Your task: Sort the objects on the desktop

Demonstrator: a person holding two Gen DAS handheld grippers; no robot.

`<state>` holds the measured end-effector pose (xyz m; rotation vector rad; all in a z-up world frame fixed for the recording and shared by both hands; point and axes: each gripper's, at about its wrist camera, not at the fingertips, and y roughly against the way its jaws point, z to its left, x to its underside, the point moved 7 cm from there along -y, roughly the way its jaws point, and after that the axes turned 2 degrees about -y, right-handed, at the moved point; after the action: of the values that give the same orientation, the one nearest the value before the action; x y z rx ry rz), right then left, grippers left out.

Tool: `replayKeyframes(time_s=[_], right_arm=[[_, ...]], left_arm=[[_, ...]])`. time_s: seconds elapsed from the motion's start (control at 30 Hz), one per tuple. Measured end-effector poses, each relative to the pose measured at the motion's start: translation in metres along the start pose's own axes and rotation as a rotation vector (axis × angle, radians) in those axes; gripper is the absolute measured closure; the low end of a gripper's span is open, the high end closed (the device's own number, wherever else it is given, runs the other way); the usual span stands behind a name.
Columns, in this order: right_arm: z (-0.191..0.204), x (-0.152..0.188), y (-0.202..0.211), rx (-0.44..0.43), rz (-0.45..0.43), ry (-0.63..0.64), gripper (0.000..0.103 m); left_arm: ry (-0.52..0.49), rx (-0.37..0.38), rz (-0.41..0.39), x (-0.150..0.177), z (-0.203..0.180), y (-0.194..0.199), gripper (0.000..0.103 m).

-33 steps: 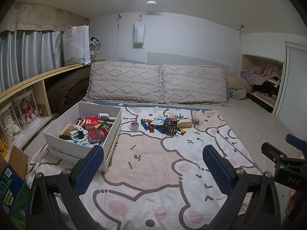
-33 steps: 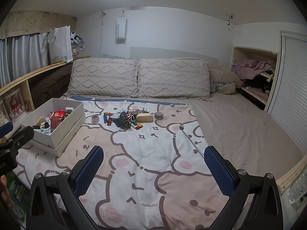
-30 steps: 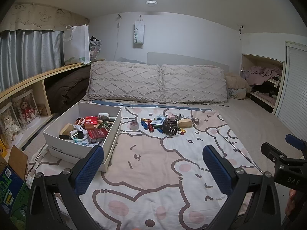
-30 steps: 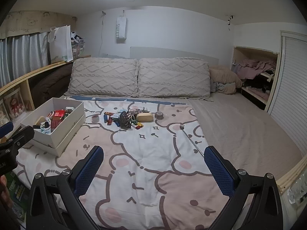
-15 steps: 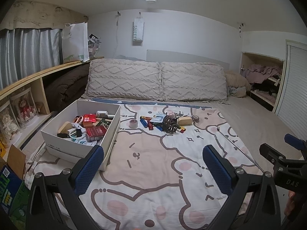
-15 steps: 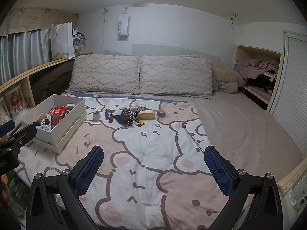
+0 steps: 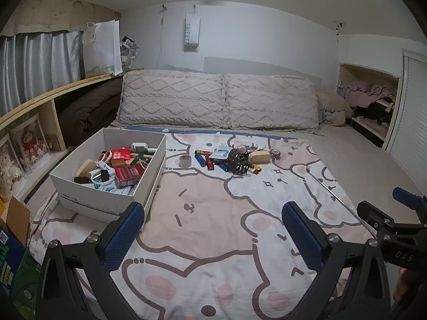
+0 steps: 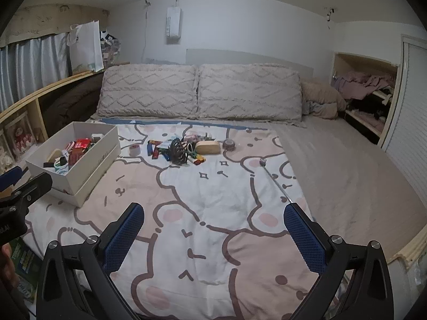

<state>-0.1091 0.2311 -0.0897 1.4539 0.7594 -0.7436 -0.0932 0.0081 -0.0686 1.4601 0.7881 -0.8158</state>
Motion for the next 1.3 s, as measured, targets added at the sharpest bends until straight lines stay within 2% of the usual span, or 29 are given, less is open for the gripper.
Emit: replayKeyframes(time_s=[0.8, 1.3], right_arm=[[-0.001, 0.028, -0.104, 0.002, 0.211, 0.0, 0.0], [-0.007, 0.016, -0.174, -0.039, 0.292, -0.009, 0.0]], left_arm=[[0.024, 0.009, 0.161, 0.022, -0.005, -0.103, 0.0], [0.022, 0.014, 0.227, 0.008, -0.023, -0.179, 0.0]])
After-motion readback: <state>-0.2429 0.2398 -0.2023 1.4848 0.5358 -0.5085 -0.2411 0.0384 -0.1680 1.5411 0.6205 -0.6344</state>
